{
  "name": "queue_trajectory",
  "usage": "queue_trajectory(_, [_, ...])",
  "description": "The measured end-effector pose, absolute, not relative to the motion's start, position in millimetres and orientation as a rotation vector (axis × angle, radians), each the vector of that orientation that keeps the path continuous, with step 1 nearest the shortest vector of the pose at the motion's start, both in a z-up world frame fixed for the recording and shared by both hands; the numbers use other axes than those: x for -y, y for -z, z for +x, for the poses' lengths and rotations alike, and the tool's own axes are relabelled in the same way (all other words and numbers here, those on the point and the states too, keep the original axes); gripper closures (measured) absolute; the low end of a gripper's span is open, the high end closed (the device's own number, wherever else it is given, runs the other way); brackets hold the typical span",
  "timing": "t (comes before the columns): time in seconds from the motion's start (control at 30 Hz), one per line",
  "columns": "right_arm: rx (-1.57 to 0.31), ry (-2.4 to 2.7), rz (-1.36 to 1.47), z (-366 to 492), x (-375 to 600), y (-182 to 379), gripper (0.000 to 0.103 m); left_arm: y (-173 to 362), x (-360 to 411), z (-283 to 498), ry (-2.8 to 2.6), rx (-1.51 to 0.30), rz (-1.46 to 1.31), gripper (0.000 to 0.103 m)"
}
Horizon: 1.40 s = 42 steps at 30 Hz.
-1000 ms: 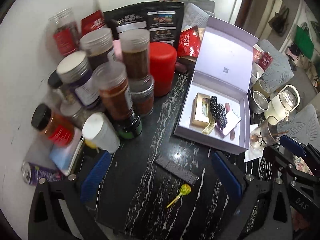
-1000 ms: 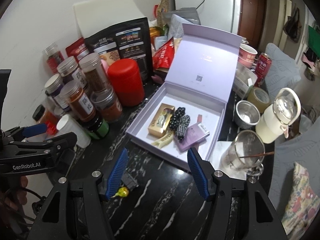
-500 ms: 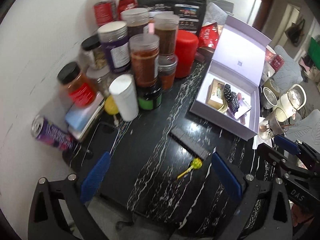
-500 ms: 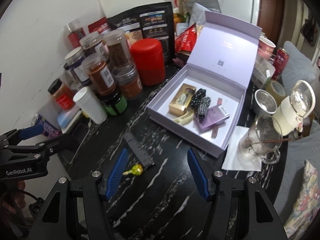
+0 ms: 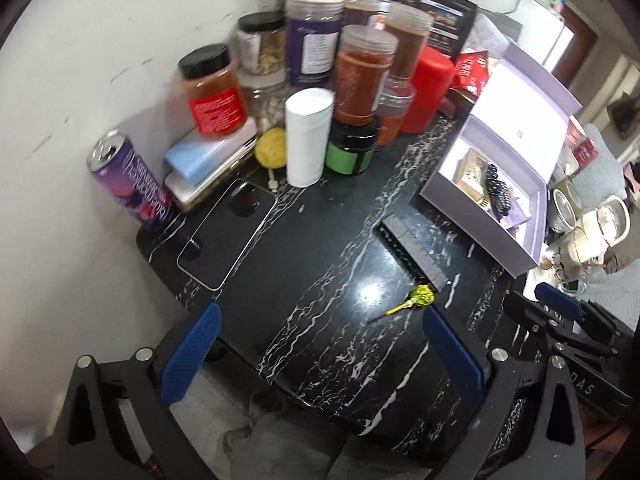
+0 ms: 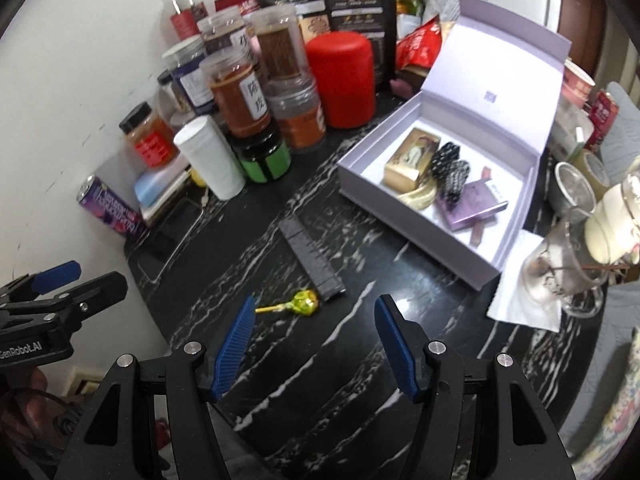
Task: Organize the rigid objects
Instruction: 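Grasp the yellow lollipop with the right gripper while the left approaches the black box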
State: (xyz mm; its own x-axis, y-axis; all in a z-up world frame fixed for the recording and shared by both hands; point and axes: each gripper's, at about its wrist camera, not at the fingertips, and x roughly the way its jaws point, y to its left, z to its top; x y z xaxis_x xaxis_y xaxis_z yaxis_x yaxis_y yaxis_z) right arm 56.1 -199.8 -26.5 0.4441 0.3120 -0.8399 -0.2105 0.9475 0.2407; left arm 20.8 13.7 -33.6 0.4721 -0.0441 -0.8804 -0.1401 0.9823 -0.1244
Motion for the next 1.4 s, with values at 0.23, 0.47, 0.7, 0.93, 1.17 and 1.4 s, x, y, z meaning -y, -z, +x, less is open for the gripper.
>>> queue_trajectory(0.23, [-1.135,-0.339,0.138,71.1,188.4,56.3,0.041,56.3,-30.2,26.6,-0.084,-1.082,-0.224,0.0])
queue_trajectory(0.47, [-1.182,-0.353,0.149,85.4,175.9,90.1,0.047,75.3,-39.7,34.8,-0.092,-1.102,-0.219,0.0])
queue_trajectory(0.7, [-1.261,-0.329,0.189,97.5,171.0,120.7,0.053,96.5,-47.3,47.8,-0.099,-1.146,-0.263,0.0])
queue_trajectory(0.93, [-1.331,-0.349,0.202,108.1,164.4,142.7,0.055,100.4,-44.2,64.2,-0.116,-1.135,-0.25,0.0])
queue_trajectory(1.17, [-1.353,-0.351,0.254,113.9,163.1,153.3,0.068,98.0,-35.1,86.3,-0.085,-1.134,-0.227,0.0])
queue_trajectory(1.4, [-1.362,-0.347,0.283,111.9,171.3,160.2,0.076,101.6,-16.3,103.6,-0.042,-1.148,-0.204,0.0])
